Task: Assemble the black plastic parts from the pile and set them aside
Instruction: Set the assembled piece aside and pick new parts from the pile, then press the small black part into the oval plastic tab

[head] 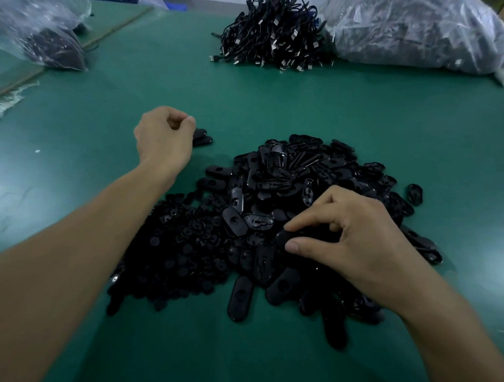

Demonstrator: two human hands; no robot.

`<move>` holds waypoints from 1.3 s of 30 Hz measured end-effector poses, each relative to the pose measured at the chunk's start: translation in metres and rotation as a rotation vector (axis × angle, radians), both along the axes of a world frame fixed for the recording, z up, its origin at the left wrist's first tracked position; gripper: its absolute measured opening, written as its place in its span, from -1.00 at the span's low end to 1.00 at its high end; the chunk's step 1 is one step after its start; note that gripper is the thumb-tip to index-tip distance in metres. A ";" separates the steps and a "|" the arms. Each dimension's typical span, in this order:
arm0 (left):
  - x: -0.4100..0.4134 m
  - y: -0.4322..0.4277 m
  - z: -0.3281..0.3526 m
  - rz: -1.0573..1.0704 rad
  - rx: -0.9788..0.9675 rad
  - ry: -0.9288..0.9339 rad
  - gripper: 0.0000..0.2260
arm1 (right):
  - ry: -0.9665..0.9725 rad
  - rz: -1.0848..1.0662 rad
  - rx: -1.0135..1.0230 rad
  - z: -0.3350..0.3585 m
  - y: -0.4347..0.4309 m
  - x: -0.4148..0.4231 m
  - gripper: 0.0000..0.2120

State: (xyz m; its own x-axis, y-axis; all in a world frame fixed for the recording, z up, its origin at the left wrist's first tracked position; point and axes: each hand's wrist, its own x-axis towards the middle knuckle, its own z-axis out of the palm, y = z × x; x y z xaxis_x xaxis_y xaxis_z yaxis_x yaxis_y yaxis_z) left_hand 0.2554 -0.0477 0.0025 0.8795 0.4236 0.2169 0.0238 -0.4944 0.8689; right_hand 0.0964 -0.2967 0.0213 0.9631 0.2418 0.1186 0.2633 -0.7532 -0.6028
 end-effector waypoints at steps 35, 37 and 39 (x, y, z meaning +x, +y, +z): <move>-0.096 -0.021 0.001 -0.517 -0.251 -0.119 -0.86 | -0.295 -0.080 0.185 -0.008 0.040 -0.002 -0.89; -0.092 -0.017 0.001 -0.442 -0.375 -0.112 -0.84 | -0.251 -0.013 0.038 -0.006 0.043 -0.003 -0.92; -0.089 -0.012 0.000 -0.406 -0.456 -0.109 -0.86 | -0.174 0.082 -0.066 -0.001 0.049 -0.004 -0.85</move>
